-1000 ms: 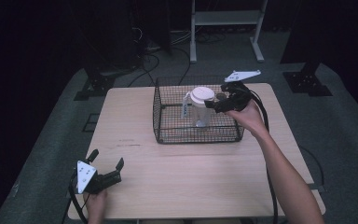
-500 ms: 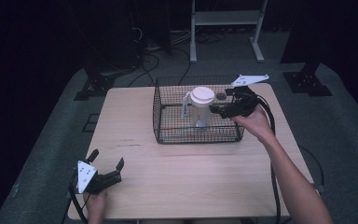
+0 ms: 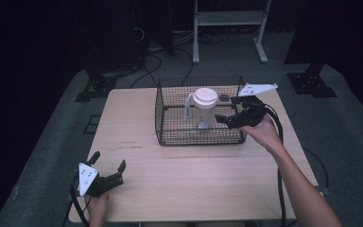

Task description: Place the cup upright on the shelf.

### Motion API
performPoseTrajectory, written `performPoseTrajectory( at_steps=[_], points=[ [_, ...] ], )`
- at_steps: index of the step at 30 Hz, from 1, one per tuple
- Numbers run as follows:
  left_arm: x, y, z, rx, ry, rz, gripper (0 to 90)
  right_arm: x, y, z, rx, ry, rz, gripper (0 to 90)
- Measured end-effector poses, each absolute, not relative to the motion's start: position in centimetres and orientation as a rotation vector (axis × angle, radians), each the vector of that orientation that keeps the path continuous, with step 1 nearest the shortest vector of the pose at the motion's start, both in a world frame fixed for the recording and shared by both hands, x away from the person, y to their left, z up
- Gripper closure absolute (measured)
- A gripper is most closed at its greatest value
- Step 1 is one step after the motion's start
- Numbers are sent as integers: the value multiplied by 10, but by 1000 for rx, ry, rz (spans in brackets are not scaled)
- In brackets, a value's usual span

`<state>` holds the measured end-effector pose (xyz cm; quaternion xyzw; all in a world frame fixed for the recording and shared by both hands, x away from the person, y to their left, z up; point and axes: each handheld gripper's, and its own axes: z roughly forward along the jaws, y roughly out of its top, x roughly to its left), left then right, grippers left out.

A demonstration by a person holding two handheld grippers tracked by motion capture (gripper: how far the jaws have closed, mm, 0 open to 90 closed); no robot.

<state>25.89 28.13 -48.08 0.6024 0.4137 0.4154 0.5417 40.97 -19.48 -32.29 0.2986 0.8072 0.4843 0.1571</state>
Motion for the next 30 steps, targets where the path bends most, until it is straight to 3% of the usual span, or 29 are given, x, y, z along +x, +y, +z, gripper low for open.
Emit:
performPoseTrajectory(
  at_steps=[30],
  points=[
    [259, 280, -481, 1440, 981, 996, 9, 380, -210, -338, 862, 2344, 1391, 7]
  ],
)
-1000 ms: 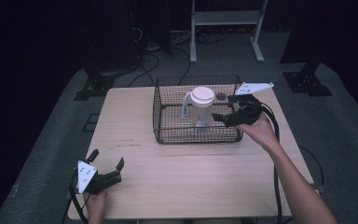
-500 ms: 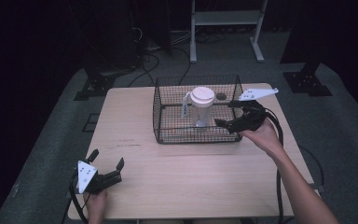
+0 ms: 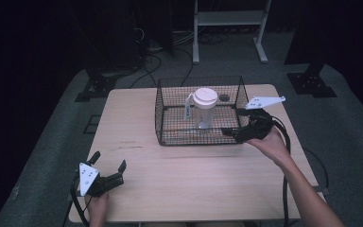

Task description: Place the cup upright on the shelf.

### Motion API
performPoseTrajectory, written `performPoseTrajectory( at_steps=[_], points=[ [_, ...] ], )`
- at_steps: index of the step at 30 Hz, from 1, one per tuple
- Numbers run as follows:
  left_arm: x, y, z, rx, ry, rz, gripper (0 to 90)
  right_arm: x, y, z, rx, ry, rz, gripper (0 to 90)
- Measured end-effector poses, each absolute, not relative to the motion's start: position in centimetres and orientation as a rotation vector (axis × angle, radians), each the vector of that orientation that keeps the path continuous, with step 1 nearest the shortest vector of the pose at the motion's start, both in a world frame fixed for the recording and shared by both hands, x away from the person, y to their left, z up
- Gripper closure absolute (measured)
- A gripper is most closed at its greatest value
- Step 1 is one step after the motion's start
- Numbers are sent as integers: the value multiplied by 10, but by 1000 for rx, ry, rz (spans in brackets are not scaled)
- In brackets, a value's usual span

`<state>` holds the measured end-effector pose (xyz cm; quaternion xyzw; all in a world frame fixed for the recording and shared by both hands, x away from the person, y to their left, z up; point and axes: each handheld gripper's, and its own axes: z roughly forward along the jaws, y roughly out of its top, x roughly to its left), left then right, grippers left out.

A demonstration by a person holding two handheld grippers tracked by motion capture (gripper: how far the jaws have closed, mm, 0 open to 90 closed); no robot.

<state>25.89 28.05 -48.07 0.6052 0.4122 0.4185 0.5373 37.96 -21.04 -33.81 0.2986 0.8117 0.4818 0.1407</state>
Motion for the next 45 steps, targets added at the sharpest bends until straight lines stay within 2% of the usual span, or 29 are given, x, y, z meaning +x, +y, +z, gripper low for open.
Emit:
performPoseTrajectory(
  at_steps=[45],
  points=[
    [259, 280, -481, 1442, 982, 999, 9, 337, -242, -370, 909, 2347, 1382, 7]
  ],
)
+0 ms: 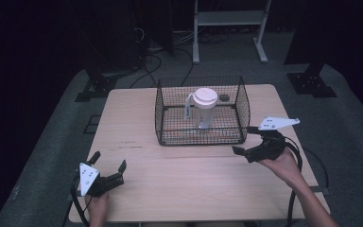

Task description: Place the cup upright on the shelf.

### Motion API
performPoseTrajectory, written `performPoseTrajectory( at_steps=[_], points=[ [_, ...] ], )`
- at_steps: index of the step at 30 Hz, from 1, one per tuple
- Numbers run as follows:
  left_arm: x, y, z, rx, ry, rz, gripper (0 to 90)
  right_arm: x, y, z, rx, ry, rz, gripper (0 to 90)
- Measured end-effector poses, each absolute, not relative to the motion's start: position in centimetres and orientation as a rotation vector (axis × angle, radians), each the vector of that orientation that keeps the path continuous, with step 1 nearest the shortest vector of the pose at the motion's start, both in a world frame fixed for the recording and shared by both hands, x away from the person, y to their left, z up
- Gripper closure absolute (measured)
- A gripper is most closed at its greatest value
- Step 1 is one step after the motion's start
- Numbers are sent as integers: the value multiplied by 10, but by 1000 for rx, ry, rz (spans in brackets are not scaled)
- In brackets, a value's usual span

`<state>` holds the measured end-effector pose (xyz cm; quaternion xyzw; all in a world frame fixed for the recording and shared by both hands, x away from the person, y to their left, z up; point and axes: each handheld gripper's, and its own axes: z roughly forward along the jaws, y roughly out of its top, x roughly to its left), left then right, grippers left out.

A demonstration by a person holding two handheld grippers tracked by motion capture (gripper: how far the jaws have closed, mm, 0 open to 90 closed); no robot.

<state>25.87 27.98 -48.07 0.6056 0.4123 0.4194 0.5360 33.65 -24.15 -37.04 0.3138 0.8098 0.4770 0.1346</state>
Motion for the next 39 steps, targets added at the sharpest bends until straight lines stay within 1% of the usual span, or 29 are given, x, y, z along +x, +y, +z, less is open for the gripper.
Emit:
performPoseTrajectory(
  at_steps=[16, 39],
  points=[
    [259, 280, -481, 1442, 982, 1000, 9, 325, -261, -387, 980, 2319, 1381, 7],
    [259, 279, -481, 1445, 982, 1002, 9, 307, -275, -409, 1035, 2293, 1394, 7]
  ],
)
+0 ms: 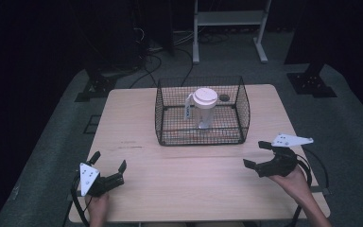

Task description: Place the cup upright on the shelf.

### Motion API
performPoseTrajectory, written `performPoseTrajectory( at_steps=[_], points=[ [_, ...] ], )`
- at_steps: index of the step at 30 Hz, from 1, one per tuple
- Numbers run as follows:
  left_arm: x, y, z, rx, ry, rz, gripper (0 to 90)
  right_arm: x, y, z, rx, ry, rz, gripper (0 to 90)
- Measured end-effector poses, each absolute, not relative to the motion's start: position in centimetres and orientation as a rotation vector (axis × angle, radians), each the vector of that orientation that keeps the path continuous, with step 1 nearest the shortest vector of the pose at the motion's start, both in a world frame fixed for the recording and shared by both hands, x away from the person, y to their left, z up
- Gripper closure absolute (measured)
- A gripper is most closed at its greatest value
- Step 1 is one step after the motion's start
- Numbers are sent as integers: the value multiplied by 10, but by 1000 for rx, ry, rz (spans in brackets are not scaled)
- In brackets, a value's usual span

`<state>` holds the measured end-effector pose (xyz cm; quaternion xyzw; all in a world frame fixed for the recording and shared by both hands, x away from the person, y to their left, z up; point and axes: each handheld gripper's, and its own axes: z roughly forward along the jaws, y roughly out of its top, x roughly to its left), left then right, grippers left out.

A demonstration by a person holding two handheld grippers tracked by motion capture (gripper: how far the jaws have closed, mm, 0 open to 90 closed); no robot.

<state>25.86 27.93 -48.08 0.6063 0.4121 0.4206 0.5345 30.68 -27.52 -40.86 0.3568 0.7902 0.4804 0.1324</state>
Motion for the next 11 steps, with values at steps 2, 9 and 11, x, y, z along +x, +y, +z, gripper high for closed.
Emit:
performPoseTrajectory(
  at_steps=[2, 9, 11],
  points=[
    [259, 279, -481, 1444, 981, 1002, 9, 305, -277, -411, 1040, 2285, 1390, 7],
    [259, 279, -481, 1443, 982, 1001, 9, 295, -280, -419, 1055, 2264, 1397, 7],
    [259, 279, -481, 1443, 983, 1001, 9, 291, -279, -421, 1053, 2262, 1398, 7]
  ],
)
